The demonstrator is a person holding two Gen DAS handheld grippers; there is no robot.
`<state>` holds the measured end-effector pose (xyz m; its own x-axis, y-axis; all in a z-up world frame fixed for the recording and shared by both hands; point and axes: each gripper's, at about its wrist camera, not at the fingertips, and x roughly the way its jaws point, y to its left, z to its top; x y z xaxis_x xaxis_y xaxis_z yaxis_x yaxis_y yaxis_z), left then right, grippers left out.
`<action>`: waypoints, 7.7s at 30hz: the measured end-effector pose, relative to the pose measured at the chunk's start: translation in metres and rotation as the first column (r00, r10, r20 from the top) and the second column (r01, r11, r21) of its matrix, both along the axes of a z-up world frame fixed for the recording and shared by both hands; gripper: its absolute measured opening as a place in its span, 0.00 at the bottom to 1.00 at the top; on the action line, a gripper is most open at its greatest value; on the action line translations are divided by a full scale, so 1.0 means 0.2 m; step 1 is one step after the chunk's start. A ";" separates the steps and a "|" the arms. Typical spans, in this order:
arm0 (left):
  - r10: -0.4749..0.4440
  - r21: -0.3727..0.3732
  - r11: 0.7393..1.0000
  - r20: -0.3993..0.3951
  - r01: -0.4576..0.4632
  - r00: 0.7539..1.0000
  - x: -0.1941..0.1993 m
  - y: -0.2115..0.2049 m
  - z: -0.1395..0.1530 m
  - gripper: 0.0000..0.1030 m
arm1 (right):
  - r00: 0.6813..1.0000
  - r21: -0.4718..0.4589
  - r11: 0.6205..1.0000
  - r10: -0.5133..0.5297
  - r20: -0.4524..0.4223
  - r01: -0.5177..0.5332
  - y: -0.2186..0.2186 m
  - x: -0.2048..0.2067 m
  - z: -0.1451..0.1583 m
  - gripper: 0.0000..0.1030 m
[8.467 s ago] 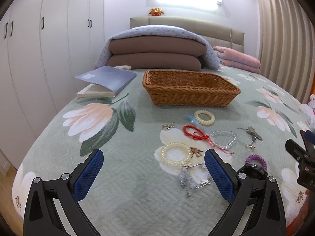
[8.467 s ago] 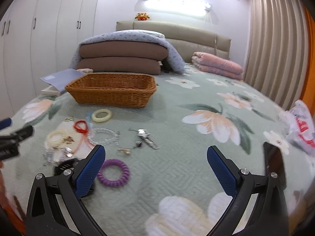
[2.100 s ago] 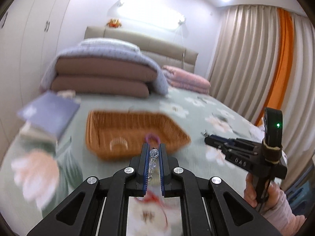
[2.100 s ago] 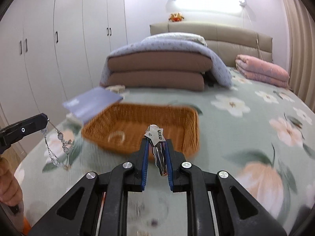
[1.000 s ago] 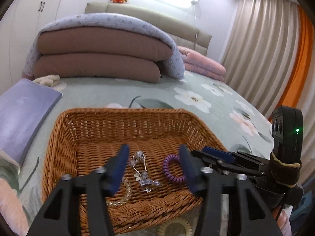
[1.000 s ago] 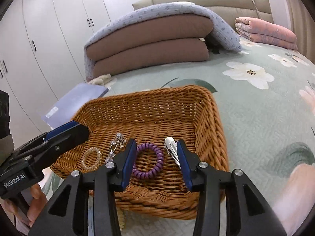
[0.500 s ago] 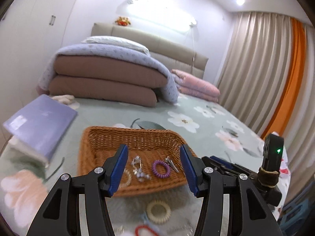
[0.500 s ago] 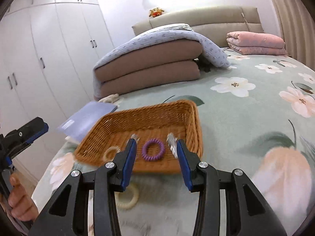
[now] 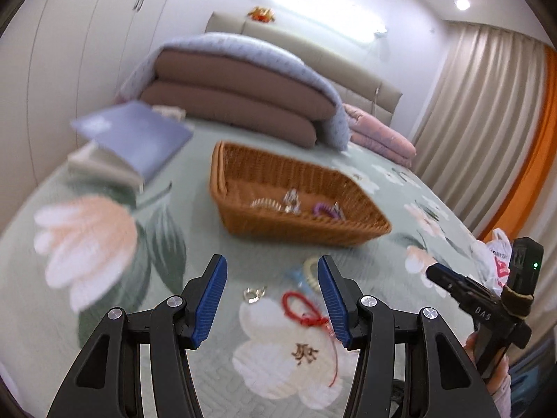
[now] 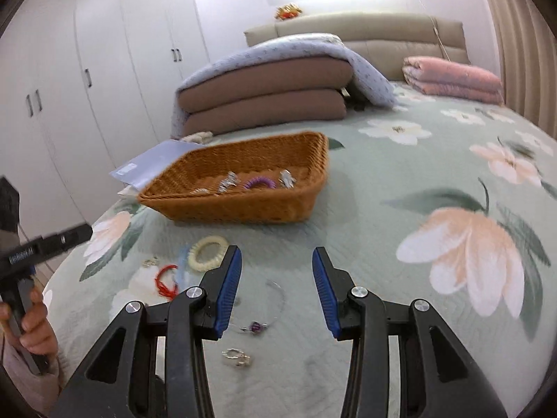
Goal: Organize jewelry
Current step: 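Grasp the purple-bead earring hook with the right tool while the left tool grasps the red cord, then carry the earring and red cord into the wicker basket and open both tools, then grasp the small gold charm with the right tool while the left tool grasps the gold square pendant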
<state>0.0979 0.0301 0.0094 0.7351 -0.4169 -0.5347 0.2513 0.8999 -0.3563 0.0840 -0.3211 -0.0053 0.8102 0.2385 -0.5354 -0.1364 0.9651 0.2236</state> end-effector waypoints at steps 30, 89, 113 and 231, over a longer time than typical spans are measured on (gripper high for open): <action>-0.024 0.173 0.983 -0.218 0.063 0.976 0.19 -0.37 -0.35 0.31 | 0.966 -0.169 0.982 0.037 -0.256 -0.082 0.24 0.04 -0.26 0.33; -0.116 0.060 0.992 0.032 0.114 0.993 -0.01 -0.29 0.05 0.04 | 0.995 0.024 0.997 0.072 0.064 -0.074 0.14 0.00 0.24 0.12; 0.013 0.132 0.991 0.038 -0.018 0.999 0.89 -0.35 0.07 0.04 | 0.994 0.086 0.991 0.105 -0.008 -0.103 0.35 0.90 0.13 0.12; -0.148 0.397 0.896 -0.160 0.201 0.976 0.26 -0.40 -0.34 0.25 | 0.977 -0.241 0.963 0.068 -0.202 -0.117 0.31 -0.12 -0.28 0.27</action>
